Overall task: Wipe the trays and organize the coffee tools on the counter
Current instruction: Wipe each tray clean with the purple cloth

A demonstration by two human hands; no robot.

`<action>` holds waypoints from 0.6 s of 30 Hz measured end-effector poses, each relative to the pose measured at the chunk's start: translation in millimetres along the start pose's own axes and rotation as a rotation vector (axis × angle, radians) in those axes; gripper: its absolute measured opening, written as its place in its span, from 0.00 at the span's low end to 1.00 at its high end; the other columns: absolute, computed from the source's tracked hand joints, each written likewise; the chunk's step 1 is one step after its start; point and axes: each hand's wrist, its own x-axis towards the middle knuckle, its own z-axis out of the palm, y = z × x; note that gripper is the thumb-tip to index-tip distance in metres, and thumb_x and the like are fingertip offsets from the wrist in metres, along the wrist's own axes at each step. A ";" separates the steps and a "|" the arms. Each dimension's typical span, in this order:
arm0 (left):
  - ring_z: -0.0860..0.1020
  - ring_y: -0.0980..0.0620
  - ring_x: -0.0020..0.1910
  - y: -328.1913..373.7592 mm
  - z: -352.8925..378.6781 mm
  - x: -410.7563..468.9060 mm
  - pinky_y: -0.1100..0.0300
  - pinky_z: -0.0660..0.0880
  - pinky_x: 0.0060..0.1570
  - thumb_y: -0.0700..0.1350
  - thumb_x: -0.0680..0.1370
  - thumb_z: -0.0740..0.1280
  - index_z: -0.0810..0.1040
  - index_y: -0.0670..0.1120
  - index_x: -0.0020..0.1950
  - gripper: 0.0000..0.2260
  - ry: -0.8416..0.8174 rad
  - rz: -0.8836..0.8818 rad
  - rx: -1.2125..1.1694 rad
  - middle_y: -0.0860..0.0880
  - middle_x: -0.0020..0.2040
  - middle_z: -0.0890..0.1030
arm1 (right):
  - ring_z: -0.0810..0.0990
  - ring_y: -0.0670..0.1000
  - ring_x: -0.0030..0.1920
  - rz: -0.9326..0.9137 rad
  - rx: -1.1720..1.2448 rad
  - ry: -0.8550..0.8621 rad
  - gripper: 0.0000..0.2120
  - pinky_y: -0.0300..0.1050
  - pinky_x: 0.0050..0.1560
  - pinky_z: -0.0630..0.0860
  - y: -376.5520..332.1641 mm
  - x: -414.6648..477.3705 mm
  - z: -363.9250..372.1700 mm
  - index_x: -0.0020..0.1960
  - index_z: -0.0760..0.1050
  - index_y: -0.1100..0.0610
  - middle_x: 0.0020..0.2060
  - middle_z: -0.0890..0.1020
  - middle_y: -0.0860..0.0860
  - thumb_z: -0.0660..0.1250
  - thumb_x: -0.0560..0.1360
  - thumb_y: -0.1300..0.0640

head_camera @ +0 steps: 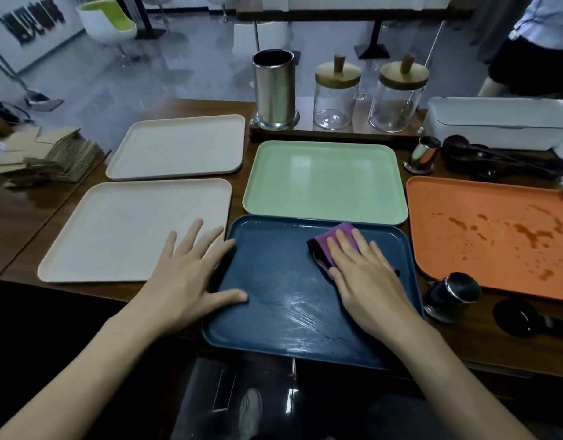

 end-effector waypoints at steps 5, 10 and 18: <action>0.36 0.43 0.81 -22.2 6.0 33.1 0.36 0.39 0.78 0.84 0.66 0.47 0.54 0.59 0.83 0.50 -0.034 0.093 0.047 0.50 0.84 0.49 | 0.44 0.48 0.81 0.040 0.014 0.035 0.29 0.43 0.76 0.36 -4.4 0.6 5.4 0.82 0.54 0.52 0.81 0.53 0.47 0.43 0.82 0.45; 0.53 0.37 0.81 -27.8 15.2 40.2 0.29 0.55 0.74 0.83 0.70 0.46 0.72 0.52 0.76 0.48 0.033 0.208 0.089 0.46 0.79 0.67 | 0.47 0.51 0.81 0.097 0.002 0.054 0.31 0.45 0.77 0.38 -44.9 21.6 13.5 0.82 0.56 0.52 0.81 0.58 0.48 0.40 0.81 0.45; 0.57 0.37 0.80 -30.4 19.6 48.7 0.29 0.54 0.74 0.81 0.70 0.51 0.75 0.48 0.72 0.46 0.118 0.305 0.031 0.46 0.77 0.70 | 0.41 0.54 0.81 0.028 0.022 0.011 0.36 0.51 0.78 0.38 -130.0 72.8 28.3 0.82 0.52 0.53 0.81 0.54 0.48 0.64 0.79 0.53</action>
